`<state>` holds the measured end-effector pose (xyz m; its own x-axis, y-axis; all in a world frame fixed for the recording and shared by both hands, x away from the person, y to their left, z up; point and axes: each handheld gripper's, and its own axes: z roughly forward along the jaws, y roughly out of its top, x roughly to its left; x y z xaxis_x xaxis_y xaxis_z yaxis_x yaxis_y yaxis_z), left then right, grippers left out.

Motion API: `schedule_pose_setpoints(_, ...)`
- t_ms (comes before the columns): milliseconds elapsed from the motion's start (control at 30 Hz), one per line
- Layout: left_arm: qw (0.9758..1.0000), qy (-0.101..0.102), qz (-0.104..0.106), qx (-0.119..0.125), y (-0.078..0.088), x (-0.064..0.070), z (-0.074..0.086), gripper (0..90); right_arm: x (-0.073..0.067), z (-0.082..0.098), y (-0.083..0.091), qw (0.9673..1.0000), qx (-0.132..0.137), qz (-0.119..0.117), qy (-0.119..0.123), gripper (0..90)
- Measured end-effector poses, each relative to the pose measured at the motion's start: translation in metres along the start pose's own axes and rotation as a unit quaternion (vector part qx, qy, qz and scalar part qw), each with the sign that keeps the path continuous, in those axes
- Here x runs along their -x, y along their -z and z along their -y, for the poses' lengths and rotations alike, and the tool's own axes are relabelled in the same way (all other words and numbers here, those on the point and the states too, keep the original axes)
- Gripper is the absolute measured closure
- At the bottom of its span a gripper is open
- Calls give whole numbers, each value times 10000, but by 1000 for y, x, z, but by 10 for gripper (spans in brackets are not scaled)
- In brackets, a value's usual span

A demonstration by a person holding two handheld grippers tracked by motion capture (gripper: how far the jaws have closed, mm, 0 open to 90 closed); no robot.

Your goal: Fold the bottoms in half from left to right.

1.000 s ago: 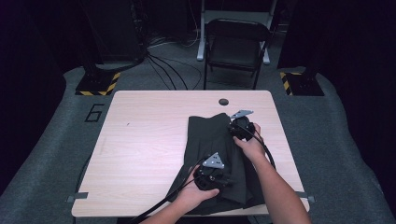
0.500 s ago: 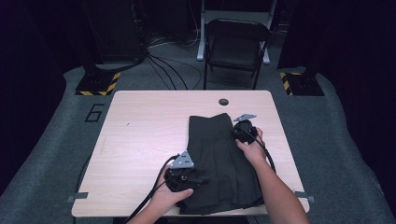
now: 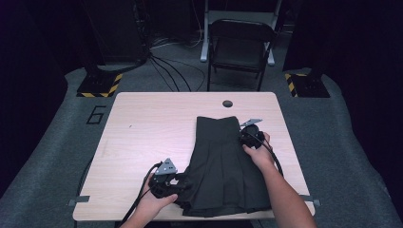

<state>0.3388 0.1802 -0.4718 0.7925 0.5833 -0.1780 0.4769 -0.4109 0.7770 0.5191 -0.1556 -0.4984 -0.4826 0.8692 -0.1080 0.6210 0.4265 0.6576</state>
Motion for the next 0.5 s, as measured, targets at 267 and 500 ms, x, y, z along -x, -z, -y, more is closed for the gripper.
schedule_pose_setpoints(267, 9999, 78, -58, -59, 1, -2, 10, 437, 3, 0, 13, 10000, 45, -17, -39, 576)
schedule_pose_setpoints(500, 9994, -79, 237, -255, -16, 12, 14, 425, -7, 2, 42, 9994, 232, 37, 272, 552)
